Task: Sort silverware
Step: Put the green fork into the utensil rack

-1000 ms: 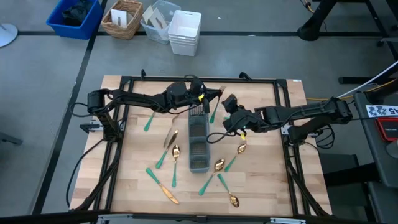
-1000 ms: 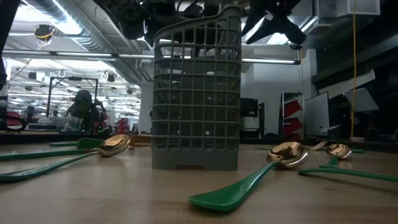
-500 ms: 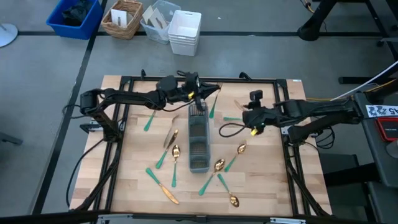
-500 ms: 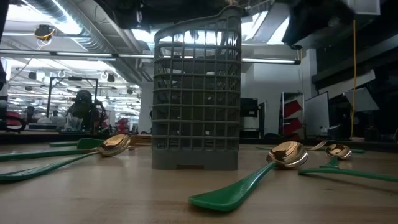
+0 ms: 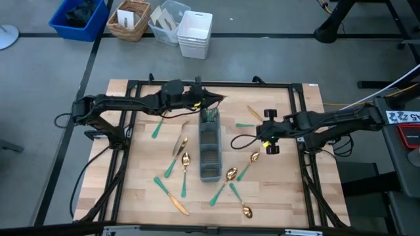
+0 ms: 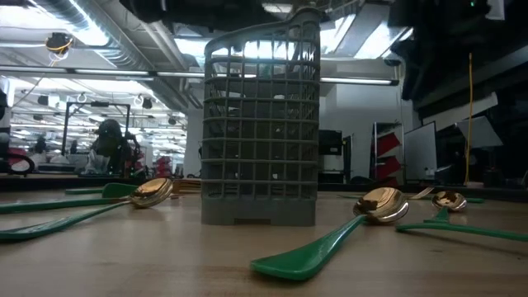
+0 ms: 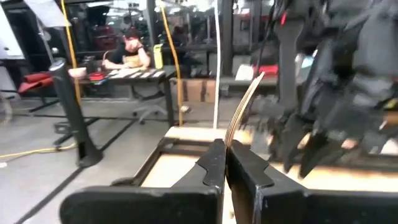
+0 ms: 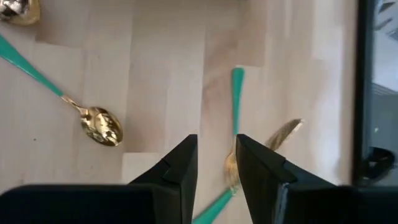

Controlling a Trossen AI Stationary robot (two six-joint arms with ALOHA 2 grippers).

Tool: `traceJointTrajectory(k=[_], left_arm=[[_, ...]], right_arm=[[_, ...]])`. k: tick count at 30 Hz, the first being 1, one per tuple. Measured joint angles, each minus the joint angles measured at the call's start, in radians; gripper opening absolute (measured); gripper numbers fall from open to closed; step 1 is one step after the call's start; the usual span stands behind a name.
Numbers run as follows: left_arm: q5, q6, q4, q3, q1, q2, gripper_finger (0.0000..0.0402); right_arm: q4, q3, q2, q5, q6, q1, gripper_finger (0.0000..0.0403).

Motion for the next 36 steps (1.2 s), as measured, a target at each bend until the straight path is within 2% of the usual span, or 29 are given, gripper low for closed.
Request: traceJointTrajectory(k=[6, 18, 28, 36], left_arm=[[-0.012, 0.042, 0.153, -0.106, 0.0, 0.001, 0.0], [-0.014, 0.032, 0.45, -0.354, -0.003, 0.003, 0.0], [-0.015, -0.007, 0.419, -0.413, -0.003, 0.003, 0.0007], [-0.015, -0.077, 0.415, -0.414, -0.004, 0.003, 0.0024]], right_arm=[[0.103, -0.086, 0.0, -0.059, 0.004, 0.0, 0.0111], [0.153, -0.125, 0.0, -0.059, 0.004, 0.0, 0.0111], [0.147, -0.125, 0.006, -0.23, 0.101, 0.0, 0.0111], [0.165, -0.167, 0.009, -0.248, 0.287, 0.0, 0.0111]])
